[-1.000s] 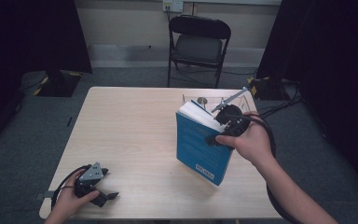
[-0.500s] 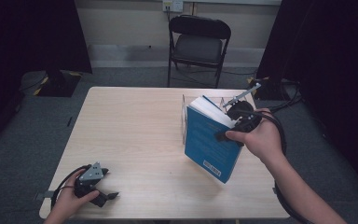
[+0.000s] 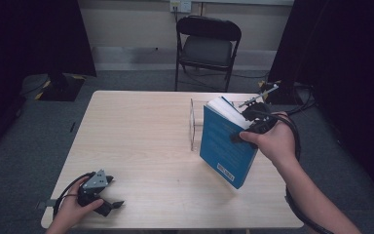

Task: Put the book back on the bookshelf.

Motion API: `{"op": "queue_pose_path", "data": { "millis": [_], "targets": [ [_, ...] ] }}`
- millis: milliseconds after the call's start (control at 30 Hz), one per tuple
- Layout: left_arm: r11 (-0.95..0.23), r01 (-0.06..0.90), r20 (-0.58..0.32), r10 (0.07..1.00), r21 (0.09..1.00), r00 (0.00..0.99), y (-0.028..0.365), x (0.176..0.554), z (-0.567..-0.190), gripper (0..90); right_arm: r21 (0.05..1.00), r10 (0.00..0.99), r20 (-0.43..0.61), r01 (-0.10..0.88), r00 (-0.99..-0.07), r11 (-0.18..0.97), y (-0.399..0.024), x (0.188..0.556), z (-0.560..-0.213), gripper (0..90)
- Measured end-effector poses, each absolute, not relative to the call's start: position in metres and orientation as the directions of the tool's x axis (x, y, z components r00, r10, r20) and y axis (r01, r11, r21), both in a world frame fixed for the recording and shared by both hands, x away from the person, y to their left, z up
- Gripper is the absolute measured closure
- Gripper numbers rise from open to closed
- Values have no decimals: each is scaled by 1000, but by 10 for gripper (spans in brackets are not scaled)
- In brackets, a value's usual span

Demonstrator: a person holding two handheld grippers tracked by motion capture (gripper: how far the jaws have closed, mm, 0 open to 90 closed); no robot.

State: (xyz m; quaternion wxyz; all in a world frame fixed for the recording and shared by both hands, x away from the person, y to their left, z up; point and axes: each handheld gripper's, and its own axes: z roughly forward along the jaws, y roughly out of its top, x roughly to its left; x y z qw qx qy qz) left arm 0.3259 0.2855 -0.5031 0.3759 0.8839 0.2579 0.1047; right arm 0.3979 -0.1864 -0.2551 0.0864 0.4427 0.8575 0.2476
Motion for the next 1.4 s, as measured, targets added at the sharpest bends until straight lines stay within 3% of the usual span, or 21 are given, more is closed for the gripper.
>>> {"op": "queue_pose_path", "data": {
  "millis": [1400],
  "targets": [
    [-582, 380, -13, 535, 719, 845, 285, 326, -503, 0, 490, 846, 44, 749, -532, 446, -167, 419, -251, 618]
  ]
}}
